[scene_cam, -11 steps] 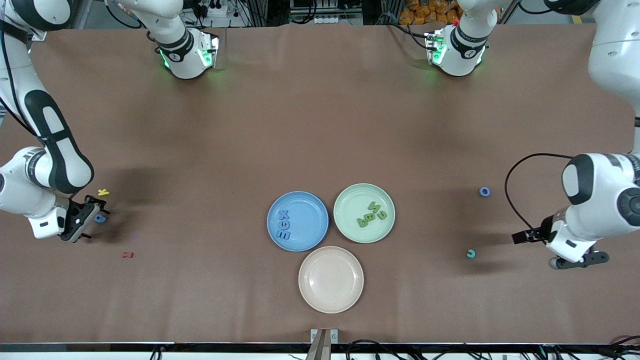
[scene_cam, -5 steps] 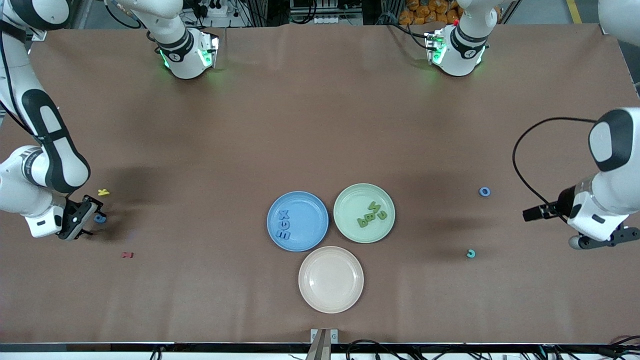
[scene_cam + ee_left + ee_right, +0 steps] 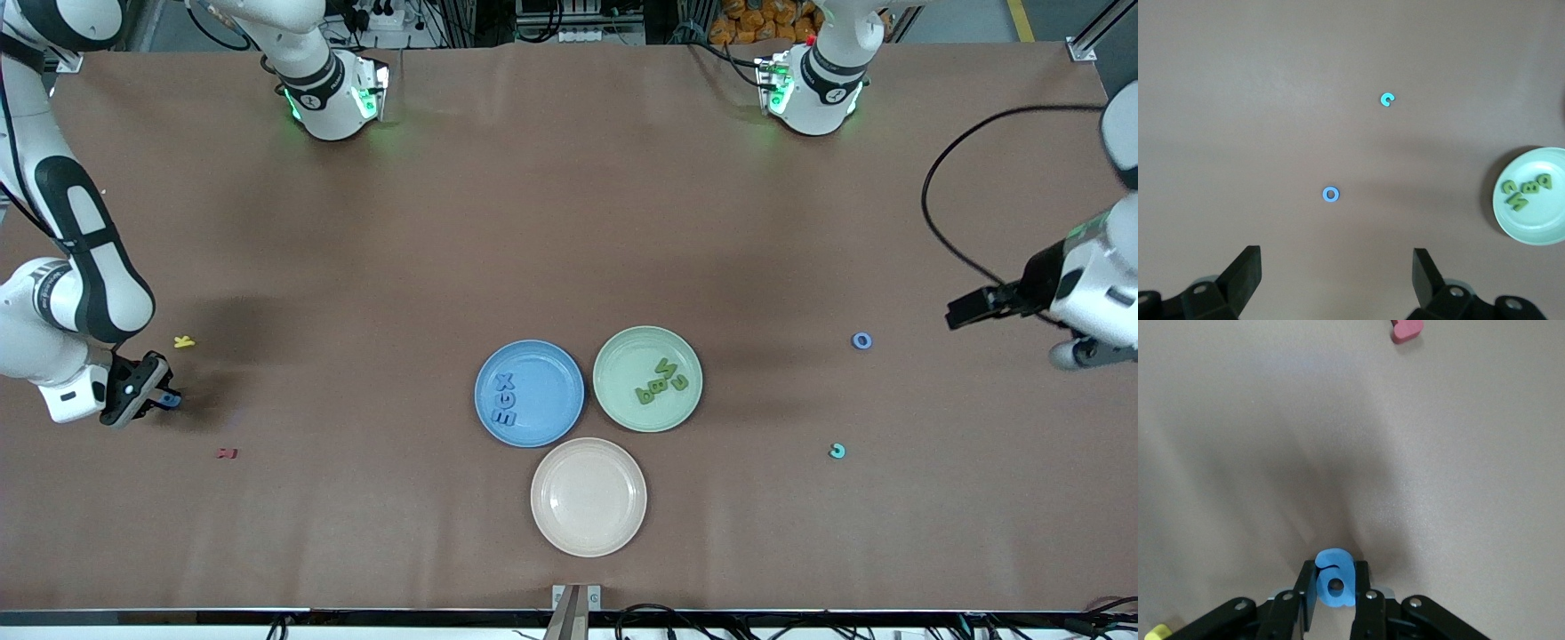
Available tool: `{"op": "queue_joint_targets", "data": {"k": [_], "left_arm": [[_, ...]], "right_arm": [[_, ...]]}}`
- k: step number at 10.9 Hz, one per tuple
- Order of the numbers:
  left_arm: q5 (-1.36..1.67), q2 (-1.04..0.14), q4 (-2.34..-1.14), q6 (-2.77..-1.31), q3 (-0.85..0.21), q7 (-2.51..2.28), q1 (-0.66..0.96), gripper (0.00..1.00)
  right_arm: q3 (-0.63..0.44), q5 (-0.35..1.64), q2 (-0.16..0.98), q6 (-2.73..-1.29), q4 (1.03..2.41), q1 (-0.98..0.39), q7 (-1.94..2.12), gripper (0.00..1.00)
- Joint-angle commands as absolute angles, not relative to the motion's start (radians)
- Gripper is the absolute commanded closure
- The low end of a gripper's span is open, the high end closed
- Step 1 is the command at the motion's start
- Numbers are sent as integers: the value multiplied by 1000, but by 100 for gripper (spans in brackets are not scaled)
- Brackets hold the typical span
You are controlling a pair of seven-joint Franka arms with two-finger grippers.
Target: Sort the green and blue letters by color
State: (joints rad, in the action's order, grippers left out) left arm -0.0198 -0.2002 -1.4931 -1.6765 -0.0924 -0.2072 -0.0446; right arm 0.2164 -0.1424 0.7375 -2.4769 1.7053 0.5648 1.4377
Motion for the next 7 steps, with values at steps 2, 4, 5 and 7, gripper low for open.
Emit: {"op": "queue_joint_targets", "data": {"k": [2,4,5,7], "left_arm": [[20,-88,-1509,-1600,-72,-59,-34,0],[20,-63,-1480,-1556,-80,-58,-32,0],[20,-60,-1459,-1551,-81,-60,-31,0],[17,-63,-1456,-1551,-87,-58,-34,0]], "right_arm": [[306,-141,730,-2403,1651,571,1347,100],[388,-144,730,-2332,1599,569,1188,100],[403,-144,730,-2330,1588,554,1131,100],[405,-144,732,-2330,1572,503,1019,100]]}}
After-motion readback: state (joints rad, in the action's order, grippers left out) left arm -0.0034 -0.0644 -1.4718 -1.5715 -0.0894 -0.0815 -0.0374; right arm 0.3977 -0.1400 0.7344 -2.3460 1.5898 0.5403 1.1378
